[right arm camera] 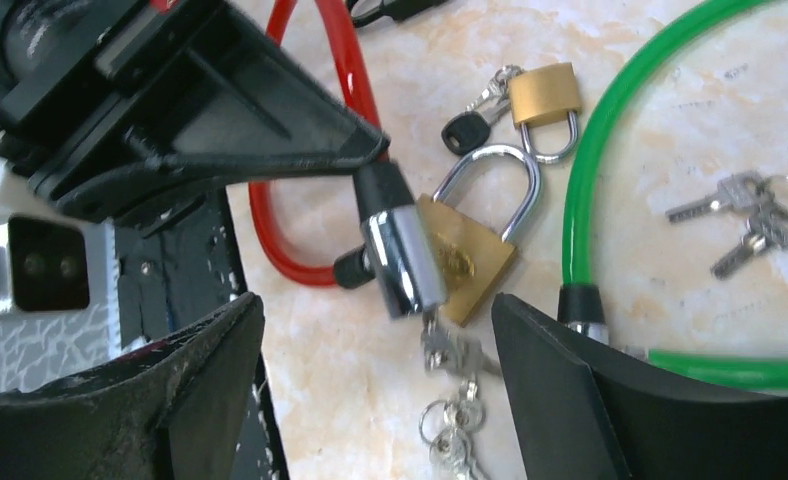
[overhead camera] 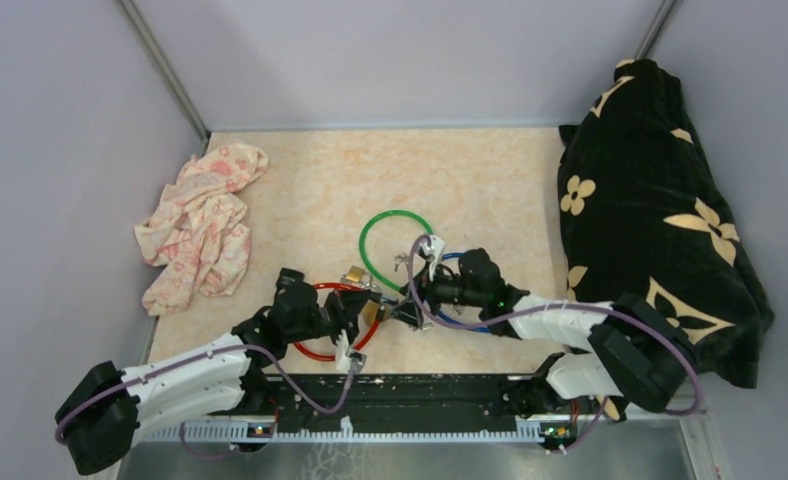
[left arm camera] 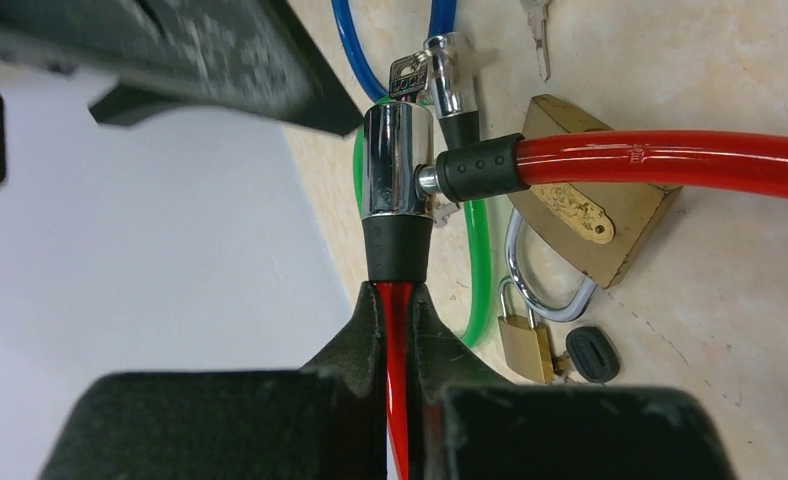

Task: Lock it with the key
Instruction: Lock the lock.

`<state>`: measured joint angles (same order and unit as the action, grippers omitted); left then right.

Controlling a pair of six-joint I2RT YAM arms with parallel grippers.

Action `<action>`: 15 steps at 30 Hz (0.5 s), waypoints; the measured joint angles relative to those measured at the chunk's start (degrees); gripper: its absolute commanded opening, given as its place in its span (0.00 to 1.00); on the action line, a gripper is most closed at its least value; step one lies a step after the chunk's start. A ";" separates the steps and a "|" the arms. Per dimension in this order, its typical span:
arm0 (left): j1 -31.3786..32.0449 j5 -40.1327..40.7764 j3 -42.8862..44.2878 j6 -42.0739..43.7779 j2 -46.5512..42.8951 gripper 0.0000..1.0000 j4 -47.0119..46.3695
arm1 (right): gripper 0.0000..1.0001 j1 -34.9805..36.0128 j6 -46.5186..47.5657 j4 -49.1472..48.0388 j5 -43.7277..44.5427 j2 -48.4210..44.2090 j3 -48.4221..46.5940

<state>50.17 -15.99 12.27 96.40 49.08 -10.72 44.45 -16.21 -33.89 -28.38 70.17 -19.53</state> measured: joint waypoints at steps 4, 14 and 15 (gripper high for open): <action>0.00 -0.07 -0.26 0.17 -1.03 0.00 0.04 | 0.82 -0.26 2.27 3.17 -3.80 8.94 -9.16; 0.00 -0.37 -1.05 0.74 -2.75 0.00 0.02 | 0.73 -1.14 5.18 7.37 -18.43 21.86 -18.40; 0.00 -0.37 -1.05 0.74 -2.75 0.00 0.02 | 0.73 -1.14 5.46 7.80 -19.47 22.21 -18.40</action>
<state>50.17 -16.36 11.22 97.14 46.33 -10.70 43.31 -10.74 -26.09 -47.86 92.38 -37.93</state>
